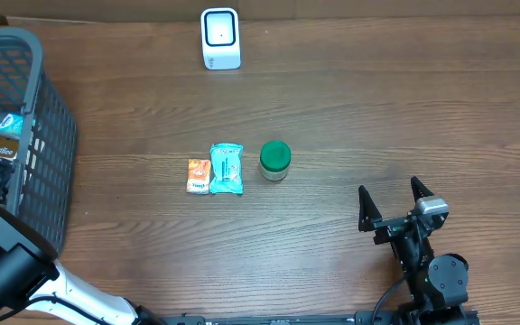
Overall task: Scan the item barcode
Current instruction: 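Reach down into the basket and grasp The PanTree bread bag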
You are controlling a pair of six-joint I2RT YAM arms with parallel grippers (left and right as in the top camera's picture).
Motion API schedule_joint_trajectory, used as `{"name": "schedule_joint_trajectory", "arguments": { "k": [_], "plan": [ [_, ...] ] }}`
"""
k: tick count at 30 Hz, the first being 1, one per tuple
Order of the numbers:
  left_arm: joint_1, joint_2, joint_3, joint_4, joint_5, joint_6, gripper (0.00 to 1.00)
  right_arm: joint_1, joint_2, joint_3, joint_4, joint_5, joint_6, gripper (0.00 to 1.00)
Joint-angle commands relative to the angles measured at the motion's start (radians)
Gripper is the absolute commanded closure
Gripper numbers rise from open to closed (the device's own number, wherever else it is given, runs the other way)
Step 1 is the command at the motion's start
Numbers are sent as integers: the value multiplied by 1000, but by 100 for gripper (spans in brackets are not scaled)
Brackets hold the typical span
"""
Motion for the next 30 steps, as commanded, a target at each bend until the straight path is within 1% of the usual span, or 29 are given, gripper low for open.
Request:
{"name": "schedule_joint_trajectory", "arguments": {
  "k": [1,4,5,6,8,10,11,16,20,21,23,24,26,28,30],
  "plan": [
    [7,15,-45,38,-16,-3,0,-1,-11,-11,7,-5,-5,0],
    [7,15,-69,61,-16,-3,1,-1,-11,-11,7,-5,-5,0],
    [7,15,-74,65,-16,-3,4,-1,-11,-11,7,-5,-5,0],
    [7,15,-78,68,-16,-3,10,-1,-11,-11,7,-5,-5,0],
    [7,15,-86,72,-16,-3,25,-1,-11,-11,7,-5,-5,0],
    [7,15,-98,76,-18,-3,35,-1,-11,-11,7,-5,-5,0],
    [7,15,-110,80,-18,-3,38,-1,-11,-11,7,-5,-5,0],
    [7,15,-179,130,-18,-3,39,-1,-11,-11,7,-5,-5,0],
    [7,15,-195,142,-18,-3,44,-1,-11,-11,7,-5,-5,0],
    [7,14,-192,142,-17,-3,43,-1,-11,-11,7,-5,-5,0],
    [5,14,-176,133,-1,-1,37,-1,-11,-11,7,-5,-5,0],
    [5,14,-159,122,23,20,32,-1,-11,-11,7,-5,-5,0],
    [4,14,-118,101,78,65,17,-1,-11,-11,7,-5,-5,0],
    [4,14,-56,59,127,97,5,-1,-11,-11,7,-5,-5,0],
    [4,13,21,5,154,118,2,-1,-11,-11,7,-5,-5,0]
  ]
}}
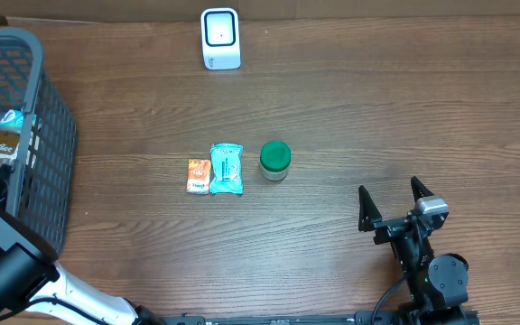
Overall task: Scan the item barcode
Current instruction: 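Reach down into the basket and grasp The PanTree bread bag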
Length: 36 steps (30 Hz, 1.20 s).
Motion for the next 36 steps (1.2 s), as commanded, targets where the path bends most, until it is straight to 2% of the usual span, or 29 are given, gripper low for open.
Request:
{"name": "schedule_joint_trajectory", "arguments": {
  "k": [1,4,7,9,12,14,20,31,36],
  "plan": [
    [-1,21,138,-56,98,82,2,-1,-11,-11,7,-5,-5,0],
    [-8,21,241,-97,103,180,2,-1,-11,-11,7,-5,-5,0],
    [-19,21,283,-80,103,339,1,-1,-11,-11,7,-5,-5,0],
    [-22,21,282,-58,103,445,2,-1,-11,-11,7,-5,-5,0],
    [-21,23,258,-17,103,502,3,-1,-11,-11,7,-5,-5,0],
    [-19,28,238,9,102,558,0,-1,-11,-11,7,-5,-5,0],
    [-19,30,190,67,101,863,2,-1,-11,-11,7,-5,-5,0],
    [-19,76,186,148,138,981,0,-1,-11,-11,7,-5,-5,0],
    [-19,133,186,145,136,980,1,-1,-11,-11,7,-5,-5,0]
  ]
}}
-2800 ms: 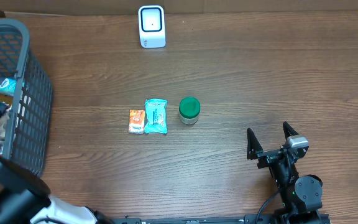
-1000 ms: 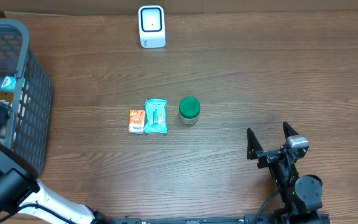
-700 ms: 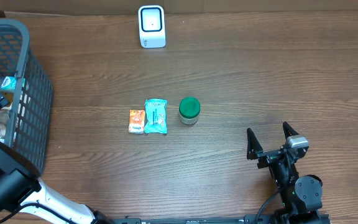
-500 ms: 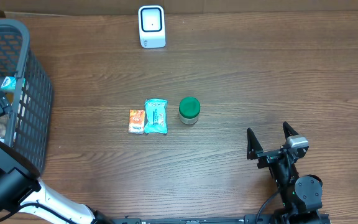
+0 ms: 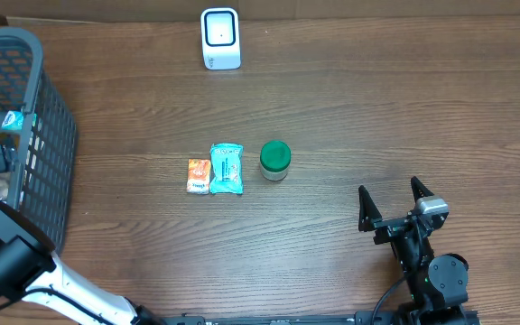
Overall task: Scan the item barcode
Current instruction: 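Reach down into the basket and grasp The PanTree bread bag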
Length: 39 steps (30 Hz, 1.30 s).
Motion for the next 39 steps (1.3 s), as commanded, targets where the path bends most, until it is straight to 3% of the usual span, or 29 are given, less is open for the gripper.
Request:
{"name": "schedule_joint_trajectory", "arguments": {
  "k": [1,6,9,12,16,23,28,35,39],
  "plan": [
    [1,62,-8,-2,25,33,1,-1,-11,-11,6,-5,-5,0],
    [0,106,-8,-11,40,20,1,-1,-11,-11,6,-5,-5,0],
    [0,111,-8,-11,52,-16,16,-1,-11,-11,6,-5,-5,0],
    [0,111,-8,-13,54,-18,41,-1,-11,-11,6,-5,-5,0],
    [-1,111,-7,-23,53,-25,54,-1,-11,-11,6,-5,-5,0],
    [-1,84,6,-34,50,-103,51,-1,-11,-11,6,-5,-5,0],
    [-1,5,47,-46,59,-221,46,-1,-11,-11,6,-5,-5,0],
    [-1,-233,80,-48,241,-393,50,-1,-11,-11,6,-5,-5,0],
    [-1,-370,80,-48,254,-497,52,-1,-11,-11,6,-5,-5,0]
  ]
}}
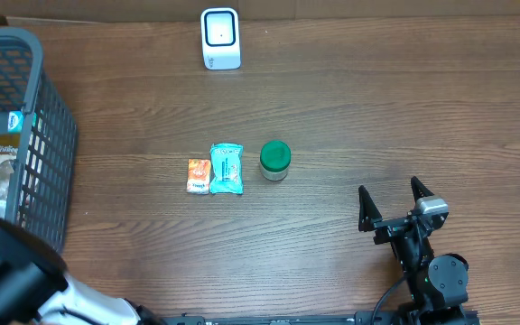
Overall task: Scan the item barcode
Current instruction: 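Reach down into the basket and grasp The PanTree bread bag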
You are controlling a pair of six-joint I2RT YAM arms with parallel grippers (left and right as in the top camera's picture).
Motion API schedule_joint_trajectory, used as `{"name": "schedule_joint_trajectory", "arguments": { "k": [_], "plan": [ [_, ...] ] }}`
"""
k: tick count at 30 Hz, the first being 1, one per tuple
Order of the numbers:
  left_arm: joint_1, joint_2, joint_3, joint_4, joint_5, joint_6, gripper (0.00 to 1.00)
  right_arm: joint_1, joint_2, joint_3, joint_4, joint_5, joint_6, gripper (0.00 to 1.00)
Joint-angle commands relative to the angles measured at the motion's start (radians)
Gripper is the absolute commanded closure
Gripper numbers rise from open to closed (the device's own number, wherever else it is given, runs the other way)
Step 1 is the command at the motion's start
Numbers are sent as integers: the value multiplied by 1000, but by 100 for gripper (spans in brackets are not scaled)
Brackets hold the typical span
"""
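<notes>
The white barcode scanner (220,38) stands at the table's far edge. Mid-table lie an orange packet (198,175) and a teal packet (226,168), with a green-lidded jar (275,160) to their right. My left arm (7,271) reaches into the grey basket (48,135) at the left. Only a dark bit of its gripper shows at the frame's edge, so its jaws cannot be read. Near it in the basket lie a teal pack (12,119), a brown pack (5,142) and a pale wrapper. My right gripper (389,200) rests open at the front right, holding nothing.
The basket's tall mesh wall stands between its contents and the table. The brown wooden table (377,108) stretches from the scanner to the right arm's base (436,275).
My left gripper has moved from the middle of the basket's visible part up and left to the frame's edge. A brown pack shows again beside the teal one. The right arm is unchanged.
My left arm was over the basket with a brown labelled pack showing by the teal one. Then the gripper lay over that spot and hid it. Now the gripper is nearly out of frame. The table items, scanner and right arm stayed put.
</notes>
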Motion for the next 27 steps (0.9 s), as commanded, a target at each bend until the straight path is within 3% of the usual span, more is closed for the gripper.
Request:
{"name": "schedule_joint_trajectory", "arguments": {
  "k": [1,3,9,13,22,27],
  "plan": [
    [-1,-165,41,3,63,-156,52,-1,-11,-11,7,-5,-5,0],
    [-1,-223,41,3,66,-185,51,-1,-11,-11,7,-5,-5,0],
    [0,-246,28,-46,-52,-108,31,-1,-11,-11,7,-5,-5,0],
    [2,-196,-6,-71,-108,-95,27,-1,-11,-11,7,-5,-5,0],
    [15,-79,-66,-75,-109,68,27,-1,-11,-11,7,-5,-5,0],
    [30,-16,-68,-85,-107,128,21,-1,-11,-11,7,-5,-5,0]
  ]
}}
